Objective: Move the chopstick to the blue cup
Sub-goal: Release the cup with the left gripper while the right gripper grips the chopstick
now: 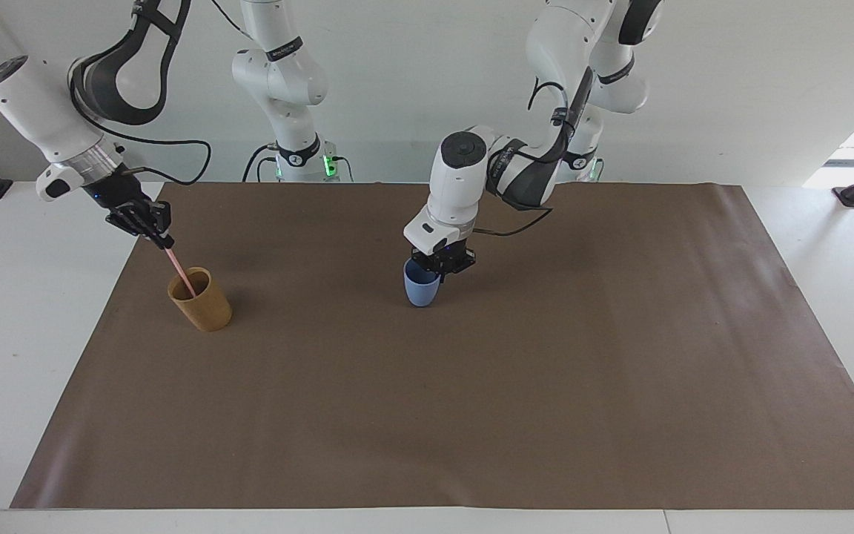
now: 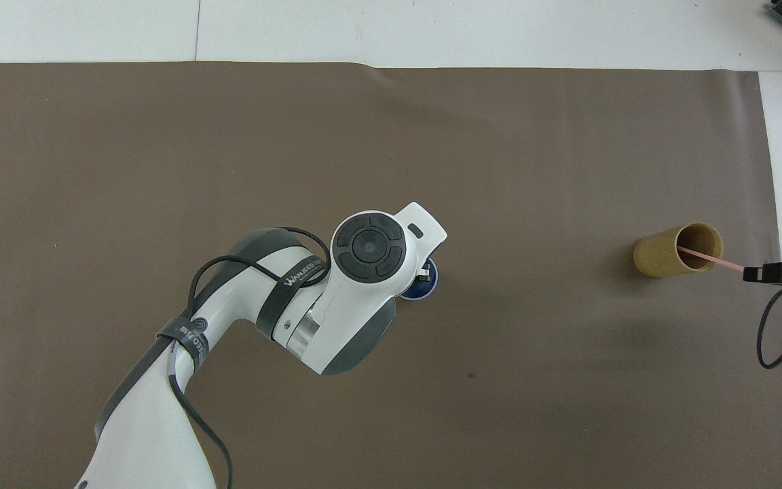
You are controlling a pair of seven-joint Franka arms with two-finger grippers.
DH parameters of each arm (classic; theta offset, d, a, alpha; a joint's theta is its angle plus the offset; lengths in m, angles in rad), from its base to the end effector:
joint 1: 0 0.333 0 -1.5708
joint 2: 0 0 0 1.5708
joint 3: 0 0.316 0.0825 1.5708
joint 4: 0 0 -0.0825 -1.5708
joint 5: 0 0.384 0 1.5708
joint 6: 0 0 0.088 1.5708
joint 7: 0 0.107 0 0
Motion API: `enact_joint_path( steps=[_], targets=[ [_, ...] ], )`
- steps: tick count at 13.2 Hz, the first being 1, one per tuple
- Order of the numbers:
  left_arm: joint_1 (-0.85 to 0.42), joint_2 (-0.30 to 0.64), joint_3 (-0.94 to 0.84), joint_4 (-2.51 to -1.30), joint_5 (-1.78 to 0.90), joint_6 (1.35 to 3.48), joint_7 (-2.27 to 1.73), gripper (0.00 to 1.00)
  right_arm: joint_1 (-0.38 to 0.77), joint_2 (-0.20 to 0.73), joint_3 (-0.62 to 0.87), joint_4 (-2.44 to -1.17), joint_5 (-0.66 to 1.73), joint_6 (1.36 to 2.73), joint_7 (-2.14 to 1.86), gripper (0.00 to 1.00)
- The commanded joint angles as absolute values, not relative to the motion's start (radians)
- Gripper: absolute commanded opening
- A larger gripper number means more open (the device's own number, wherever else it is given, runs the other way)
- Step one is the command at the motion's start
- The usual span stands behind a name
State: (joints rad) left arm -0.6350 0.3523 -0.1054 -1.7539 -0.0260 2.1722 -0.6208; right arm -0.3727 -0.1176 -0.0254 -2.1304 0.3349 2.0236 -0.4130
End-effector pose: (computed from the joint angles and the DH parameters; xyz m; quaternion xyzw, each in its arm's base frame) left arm 0.4857 -0.4374 0.3764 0.9978 -0.0489 0.0081 0.0438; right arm 0.4845 -0.1835 0.4637 -0.9863 0.0647 -0.0646 0.1374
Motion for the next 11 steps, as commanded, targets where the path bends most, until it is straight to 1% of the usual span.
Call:
enact_joint_path(
  steps=[1,4,5,6,7,8,10,11],
  targets=[
    [-0.643,0.35,-0.095,-1.77,-0.012,2.198,-0.638,0.04,-0.379,-0.111,-0.017,-2.1,0.405,2.017,-0.445,0.0],
    [-0.643,0.348,-0.097,-1.778,-0.015,2.203,-0.64,0.31,-0.364,-0.109,-0.008,-1.993,0.387,1.927,-0.341,0.0],
    [-0.643,0.348,-0.097,-1.778,-0.017,2.203,-0.64,0.47,-0.362,-0.117,-0.006,-1.961,0.373,1.895,-0.277,0.0],
    [-0.643,0.348,-0.095,-1.776,-0.017,2.203,-0.647,0.59,-0.362,-0.118,-0.003,-1.919,0.345,1.861,-0.237,0.0],
    [-0.643,0.35,-0.095,-1.773,-0.017,2.198,-0.667,0.93,-0.362,-0.118,0.012,-1.872,0.309,1.824,-0.213,0.0],
    [-0.643,0.348,-0.094,-1.766,-0.012,2.181,-0.675,1.0,-0.362,-0.117,0.034,-1.823,0.264,1.798,-0.201,0.0],
    [-0.637,0.328,-0.086,-1.758,-0.014,2.175,-0.675,1.0,-0.361,-0.114,0.069,-1.764,0.155,1.747,-0.152,0.0],
    [-0.627,0.304,-0.083,-1.756,-0.014,2.155,-0.675,1.0,-0.36,-0.117,0.098,-1.75,0.115,1.709,-0.08,0.0]
  ],
)
